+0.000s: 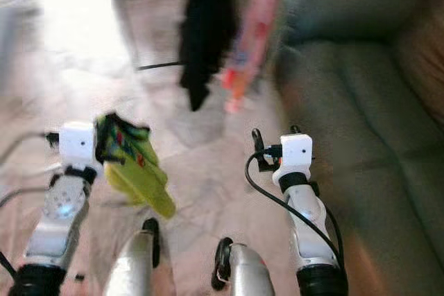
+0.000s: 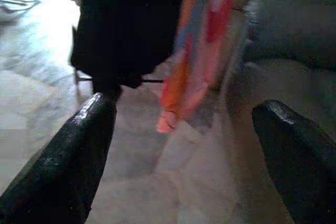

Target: Hang hanger

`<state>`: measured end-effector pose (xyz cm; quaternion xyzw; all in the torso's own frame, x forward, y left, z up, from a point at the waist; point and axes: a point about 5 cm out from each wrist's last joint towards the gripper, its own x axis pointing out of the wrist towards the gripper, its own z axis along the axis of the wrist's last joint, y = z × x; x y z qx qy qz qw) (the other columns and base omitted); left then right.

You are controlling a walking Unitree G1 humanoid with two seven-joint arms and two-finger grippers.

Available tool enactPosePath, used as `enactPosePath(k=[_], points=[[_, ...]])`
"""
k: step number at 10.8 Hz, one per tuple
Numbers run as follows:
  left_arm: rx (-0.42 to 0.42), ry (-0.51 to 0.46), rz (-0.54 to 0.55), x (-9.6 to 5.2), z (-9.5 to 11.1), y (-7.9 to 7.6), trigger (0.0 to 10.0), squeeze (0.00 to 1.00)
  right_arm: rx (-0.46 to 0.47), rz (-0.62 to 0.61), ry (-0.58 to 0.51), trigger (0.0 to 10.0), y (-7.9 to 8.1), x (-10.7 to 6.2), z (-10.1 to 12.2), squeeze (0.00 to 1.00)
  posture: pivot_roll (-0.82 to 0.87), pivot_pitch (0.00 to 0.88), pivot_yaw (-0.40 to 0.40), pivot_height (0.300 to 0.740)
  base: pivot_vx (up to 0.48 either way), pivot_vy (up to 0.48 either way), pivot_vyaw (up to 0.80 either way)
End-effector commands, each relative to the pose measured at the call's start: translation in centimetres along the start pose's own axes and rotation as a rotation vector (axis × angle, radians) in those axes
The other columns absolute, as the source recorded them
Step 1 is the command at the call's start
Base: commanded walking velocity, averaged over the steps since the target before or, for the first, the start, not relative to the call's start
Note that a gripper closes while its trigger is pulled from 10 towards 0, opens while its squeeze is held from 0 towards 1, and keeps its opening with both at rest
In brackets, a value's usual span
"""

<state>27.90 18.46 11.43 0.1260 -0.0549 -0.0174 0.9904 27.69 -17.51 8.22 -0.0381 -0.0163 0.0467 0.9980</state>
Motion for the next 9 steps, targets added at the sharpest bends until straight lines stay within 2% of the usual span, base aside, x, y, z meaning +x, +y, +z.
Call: enactPosePath(k=[1,2,3,5,9], points=[[0.013,-0.042,0.023,0.05,0.8,0.33,10.0,0.0,-0.004,-0.017,-0.004,10.0,-0.4,-0.28,-0.02,0.0,0.03,0.235,-0.083,0.74,0.0,0.0,0.79],[0.017,-0.036,0.029,-0.01,0.62,0.49,10.0,0.0,-0.012,-0.009,-0.009,10.0,-0.27,-0.23,0.06,0.0,0.04,0.236,-0.084,0.74,0.0,0.0,0.79],[0.036,-0.012,0.057,-0.19,0.14,0.8,10.0,0.0,-0.034,0.034,-0.031,10.0,0.33,-0.14,0.43,0.0,0.04,0.236,-0.086,0.74,0.0,0.281,0.79],[0.046,-0.031,0.033,-0.01,0.42,0.71,10.0,0.0,-0.024,0.028,-0.027,10.0,0.37,-0.17,0.36,0.0,0.04,0.237,-0.087,0.74,0.157,0.334,0.62],[0.031,-0.053,0.003,0.31,0.82,0.32,10.0,0.0,-0.027,0.022,-0.033,10.0,0.08,-0.13,0.4,0.0,0.03,0.237,-0.087,0.74,0.346,0.331,0.0]])
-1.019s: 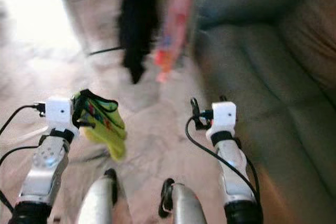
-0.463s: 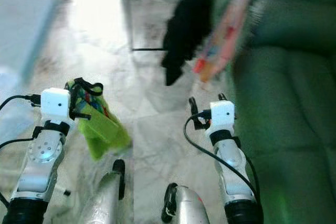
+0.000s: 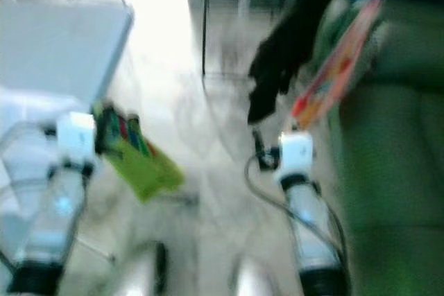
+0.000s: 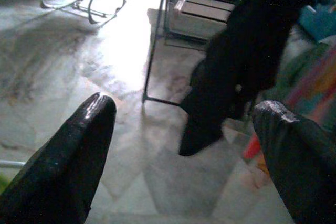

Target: Hang hanger

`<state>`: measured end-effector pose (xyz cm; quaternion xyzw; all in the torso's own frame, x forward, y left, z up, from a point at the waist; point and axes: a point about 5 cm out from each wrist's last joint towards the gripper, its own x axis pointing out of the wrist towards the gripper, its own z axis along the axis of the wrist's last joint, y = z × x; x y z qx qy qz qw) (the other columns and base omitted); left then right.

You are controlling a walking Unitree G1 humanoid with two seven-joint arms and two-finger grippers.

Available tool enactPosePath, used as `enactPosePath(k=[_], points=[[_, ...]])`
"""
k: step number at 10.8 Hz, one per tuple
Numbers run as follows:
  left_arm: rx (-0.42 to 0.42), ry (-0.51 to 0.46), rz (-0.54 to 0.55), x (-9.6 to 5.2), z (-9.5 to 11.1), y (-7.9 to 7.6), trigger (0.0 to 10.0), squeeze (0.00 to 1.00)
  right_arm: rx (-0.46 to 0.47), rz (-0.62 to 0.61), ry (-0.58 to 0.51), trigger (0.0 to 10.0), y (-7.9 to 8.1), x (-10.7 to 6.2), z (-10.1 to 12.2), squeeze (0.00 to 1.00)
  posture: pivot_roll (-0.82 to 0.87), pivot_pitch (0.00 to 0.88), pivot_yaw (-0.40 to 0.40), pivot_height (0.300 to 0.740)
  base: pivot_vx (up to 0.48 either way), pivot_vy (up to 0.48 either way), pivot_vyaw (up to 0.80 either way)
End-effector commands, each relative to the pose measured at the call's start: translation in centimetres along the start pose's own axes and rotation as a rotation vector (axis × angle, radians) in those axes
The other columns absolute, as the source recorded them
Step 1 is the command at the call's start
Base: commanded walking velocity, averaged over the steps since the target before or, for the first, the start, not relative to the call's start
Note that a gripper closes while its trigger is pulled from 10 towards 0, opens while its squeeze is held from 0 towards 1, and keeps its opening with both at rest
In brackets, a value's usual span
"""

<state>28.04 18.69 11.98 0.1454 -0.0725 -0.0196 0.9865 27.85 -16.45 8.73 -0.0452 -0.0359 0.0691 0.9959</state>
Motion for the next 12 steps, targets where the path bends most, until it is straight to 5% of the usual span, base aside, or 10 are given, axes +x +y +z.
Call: enactPosePath(k=[1,12], points=[[-0.003,-0.029,-0.011,0.2,0.5,-0.2,10.0,0.0,-0.017,-0.019,0.005,10.0,-0.9,-0.4,-0.1,0.0,0.03,0.235,-0.088,0.74,0.454,0.0,0.0],[-0.033,-0.028,-0.054,0.2,0.5,-1.2,10.0,0.0,-0.07,-0.027,-0.013,10.0,-1.0,-0.2,0.1,0.0,0.03,0.233,-0.086,0.74,0.48,0.0,0.0]])
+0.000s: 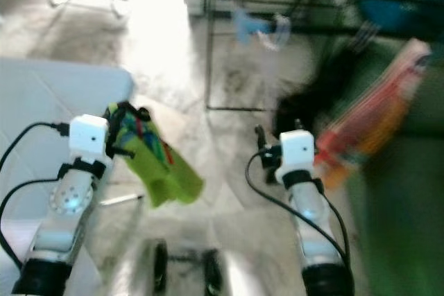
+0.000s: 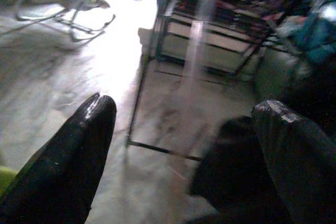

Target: Hang hanger

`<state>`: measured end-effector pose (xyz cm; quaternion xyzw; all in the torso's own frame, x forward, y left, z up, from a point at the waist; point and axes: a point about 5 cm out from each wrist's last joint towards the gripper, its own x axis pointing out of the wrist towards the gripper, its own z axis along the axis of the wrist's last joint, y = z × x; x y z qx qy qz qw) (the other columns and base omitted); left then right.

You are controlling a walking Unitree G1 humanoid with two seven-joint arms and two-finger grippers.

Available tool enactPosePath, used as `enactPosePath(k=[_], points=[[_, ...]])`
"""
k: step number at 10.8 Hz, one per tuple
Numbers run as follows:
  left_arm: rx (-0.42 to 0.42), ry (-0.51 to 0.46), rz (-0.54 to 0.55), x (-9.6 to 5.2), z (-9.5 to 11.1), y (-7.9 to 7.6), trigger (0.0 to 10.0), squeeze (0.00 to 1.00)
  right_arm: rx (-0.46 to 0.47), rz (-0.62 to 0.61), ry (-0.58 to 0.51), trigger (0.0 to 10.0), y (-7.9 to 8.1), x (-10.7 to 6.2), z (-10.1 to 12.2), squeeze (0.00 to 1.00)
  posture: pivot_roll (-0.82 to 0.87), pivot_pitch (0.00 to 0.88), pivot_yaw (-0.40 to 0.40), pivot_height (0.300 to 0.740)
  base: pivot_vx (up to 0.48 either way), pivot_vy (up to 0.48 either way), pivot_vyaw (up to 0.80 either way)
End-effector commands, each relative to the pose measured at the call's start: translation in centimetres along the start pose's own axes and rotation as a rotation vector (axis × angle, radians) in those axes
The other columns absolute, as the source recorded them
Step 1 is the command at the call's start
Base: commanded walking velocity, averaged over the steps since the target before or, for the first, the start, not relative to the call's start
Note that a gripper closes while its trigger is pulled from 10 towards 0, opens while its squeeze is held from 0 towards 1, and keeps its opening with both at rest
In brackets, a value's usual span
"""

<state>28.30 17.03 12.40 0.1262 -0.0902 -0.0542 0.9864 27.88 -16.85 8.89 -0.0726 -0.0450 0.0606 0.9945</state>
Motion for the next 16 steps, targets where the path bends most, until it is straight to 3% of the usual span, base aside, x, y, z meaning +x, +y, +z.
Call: enactPosePath(k=[1,7,12,13,14,16], points=[[-0.013,0.03,0.018,-0.2,-0.4,0.4,10.0,0.0,-0.015,-0.009,-0.001,10.0,-0.5,-0.2,0.0,0.0,0.03,0.233,-0.086,0.74,0.439,0.0,0.0],[-0.019,0.007,0.004,-0.1,-0.1,0.1,10.0,0.0,-0.059,-0.002,-0.055,10.0,-0.8,0.8,1.2,0.0,0.03,0.225,-0.086,0.74,0.112,0.114,0.0],[-0.031,0.03,-0.021,-0.1,-0.5,-0.6,10.0,0.0,-0.019,0.079,0.052,10.0,-1.1,0.2,-0.1,0.0,0.03,0.227,-0.086,0.74,0.0,0.0,0.0],[-0.033,0.032,-0.026,-0.1,-0.5,-0.7,10.0,0.0,-0.012,0.128,0.111,2.0,-1.9,0.4,-0.5,0.0,0.02,0.231,-0.086,0.74,0.0,0.0,0.0],[-0.034,0.033,-0.029,-0.1,-0.5,-0.8,10.0,0.0,-0.037,0.123,0.094,0.0,-2.8,0.7,0.0,0.0,0.02,0.232,-0.086,0.74,0.0,0.0,0.0],[-0.038,0.044,-0.041,-0.1,-0.7,-1.0,10.0,0.0,-0.046,0.224,0.19,0.0,-5.4,1.5,0.7,0.0,0.01,0.236,-0.09,0.74,0.0,0.0,0.0]])
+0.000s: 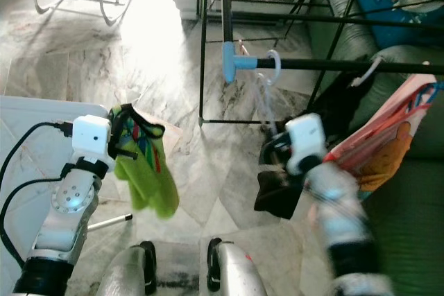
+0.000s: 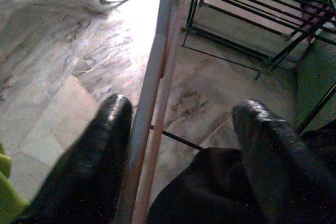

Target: Hang hanger

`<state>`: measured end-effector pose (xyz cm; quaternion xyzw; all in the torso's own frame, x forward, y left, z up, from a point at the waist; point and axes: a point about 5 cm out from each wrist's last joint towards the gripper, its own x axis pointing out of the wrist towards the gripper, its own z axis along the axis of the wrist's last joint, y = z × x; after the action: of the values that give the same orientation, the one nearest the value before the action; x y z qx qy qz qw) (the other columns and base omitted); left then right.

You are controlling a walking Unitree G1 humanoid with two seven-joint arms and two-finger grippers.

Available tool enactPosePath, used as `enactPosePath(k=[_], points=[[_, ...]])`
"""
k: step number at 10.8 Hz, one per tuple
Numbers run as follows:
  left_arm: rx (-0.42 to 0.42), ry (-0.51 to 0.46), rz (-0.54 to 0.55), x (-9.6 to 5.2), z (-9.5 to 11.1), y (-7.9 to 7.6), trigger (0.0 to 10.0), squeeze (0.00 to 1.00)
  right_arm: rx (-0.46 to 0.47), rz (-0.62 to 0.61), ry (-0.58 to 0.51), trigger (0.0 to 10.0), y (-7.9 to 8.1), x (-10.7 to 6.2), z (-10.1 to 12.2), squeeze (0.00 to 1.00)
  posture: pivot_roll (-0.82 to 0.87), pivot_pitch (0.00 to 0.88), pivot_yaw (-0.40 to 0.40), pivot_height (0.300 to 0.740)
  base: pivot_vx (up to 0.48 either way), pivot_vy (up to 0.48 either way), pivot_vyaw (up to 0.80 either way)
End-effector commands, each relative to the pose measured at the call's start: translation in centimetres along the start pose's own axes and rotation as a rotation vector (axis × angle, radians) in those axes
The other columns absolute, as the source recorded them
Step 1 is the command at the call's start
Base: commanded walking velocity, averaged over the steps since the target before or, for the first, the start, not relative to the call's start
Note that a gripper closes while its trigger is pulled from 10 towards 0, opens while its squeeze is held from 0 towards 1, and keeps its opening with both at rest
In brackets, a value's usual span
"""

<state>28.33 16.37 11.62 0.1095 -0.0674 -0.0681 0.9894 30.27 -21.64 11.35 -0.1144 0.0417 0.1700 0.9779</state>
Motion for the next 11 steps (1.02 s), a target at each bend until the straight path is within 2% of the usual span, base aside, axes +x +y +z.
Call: enactPosePath(k=[1,3,11], points=[[-0.002,0.009,-0.017,-0.1,-0.2,-0.4,10.0,0.0,0.031,0.052,0.056,0.0,-0.5,-0.3,-0.7,0.0,0.01,0.239,-0.091,0.74,0.0,0.0,0.0],[-0.003,0.017,-0.03,-0.2,-0.3,-0.7,10.0,0.0,0.03,0.099,0.12,0.0,-1.6,-0.3,-0.8,0.0,0.01,0.242,-0.095,0.74,0.0,0.0,0.0],[0.01,0.068,-0.06,-0.5,-1.0,-1.3,10.0,0.0,-0.008,0.204,0.159,0.0,-4.4,-0.2,0.6,0.0,0.0,0.252,-0.096,0.74,0.0,0.0,0.0]])
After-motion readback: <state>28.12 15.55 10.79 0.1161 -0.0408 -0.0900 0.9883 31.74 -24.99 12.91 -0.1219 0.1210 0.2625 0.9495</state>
